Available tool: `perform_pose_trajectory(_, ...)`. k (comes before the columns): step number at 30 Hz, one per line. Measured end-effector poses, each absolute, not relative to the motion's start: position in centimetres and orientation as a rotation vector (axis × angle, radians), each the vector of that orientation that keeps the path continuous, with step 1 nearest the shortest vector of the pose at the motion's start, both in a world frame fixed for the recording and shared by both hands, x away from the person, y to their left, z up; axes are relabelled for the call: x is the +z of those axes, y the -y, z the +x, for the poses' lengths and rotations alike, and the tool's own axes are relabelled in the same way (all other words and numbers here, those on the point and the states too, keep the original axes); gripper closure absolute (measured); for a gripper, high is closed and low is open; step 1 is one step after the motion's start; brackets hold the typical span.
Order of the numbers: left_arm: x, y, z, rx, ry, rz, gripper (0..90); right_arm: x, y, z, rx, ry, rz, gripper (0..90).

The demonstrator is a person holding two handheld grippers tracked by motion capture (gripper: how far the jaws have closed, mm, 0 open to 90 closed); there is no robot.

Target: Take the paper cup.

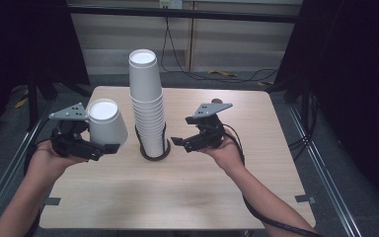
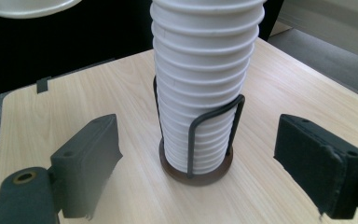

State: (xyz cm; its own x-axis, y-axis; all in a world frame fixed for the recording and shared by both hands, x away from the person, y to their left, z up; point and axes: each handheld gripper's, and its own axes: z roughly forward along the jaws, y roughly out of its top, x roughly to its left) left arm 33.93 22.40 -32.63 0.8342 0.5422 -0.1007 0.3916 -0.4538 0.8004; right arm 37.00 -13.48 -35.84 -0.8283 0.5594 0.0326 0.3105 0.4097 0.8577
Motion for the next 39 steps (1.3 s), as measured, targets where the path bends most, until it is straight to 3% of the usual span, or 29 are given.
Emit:
perform_pose_trajectory(16,-35.6,-19.4,32.9,0.119,-0.635,2.182,12.5,-37.2,16.0,36.1,1.371,-2.419,0.779,14.2)
perform_pose_trajectory(39,-37.0,-13.5,32.8,0.045,-0.536,2.269,12.5,-39.2,21.0,34.9,1.351,-2.525,0.781,16.4)
